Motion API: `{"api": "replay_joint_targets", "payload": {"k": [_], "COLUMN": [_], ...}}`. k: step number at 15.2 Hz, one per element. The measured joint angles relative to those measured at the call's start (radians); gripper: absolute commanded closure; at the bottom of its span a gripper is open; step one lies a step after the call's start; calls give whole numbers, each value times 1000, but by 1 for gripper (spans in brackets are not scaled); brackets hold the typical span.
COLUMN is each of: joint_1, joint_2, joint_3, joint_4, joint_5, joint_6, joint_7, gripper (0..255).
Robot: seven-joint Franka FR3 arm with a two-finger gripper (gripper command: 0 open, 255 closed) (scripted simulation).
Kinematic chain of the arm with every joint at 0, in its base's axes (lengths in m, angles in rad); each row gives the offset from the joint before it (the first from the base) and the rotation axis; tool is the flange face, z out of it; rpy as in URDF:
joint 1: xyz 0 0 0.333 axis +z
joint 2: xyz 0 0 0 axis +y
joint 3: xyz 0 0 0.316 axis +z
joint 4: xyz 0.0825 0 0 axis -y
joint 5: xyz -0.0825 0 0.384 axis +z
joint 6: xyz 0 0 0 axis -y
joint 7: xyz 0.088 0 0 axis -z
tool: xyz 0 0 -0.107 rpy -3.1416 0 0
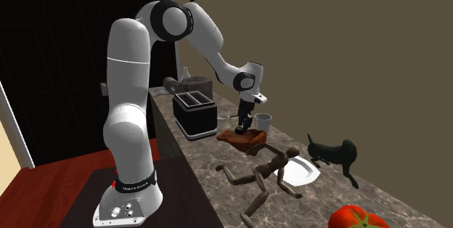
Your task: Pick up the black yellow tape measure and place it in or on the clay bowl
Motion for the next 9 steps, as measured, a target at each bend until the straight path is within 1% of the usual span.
{"api": "replay_joint_targets", "payload": {"k": [5, 9], "joint_1": [0, -9], "joint_2": [0, -59], "joint_3": [0, -1], "joint_4": [0, 44], "joint_5": [0, 10], "joint_6": [0, -101], "joint_7": [0, -7], "gripper": [0, 0]}}
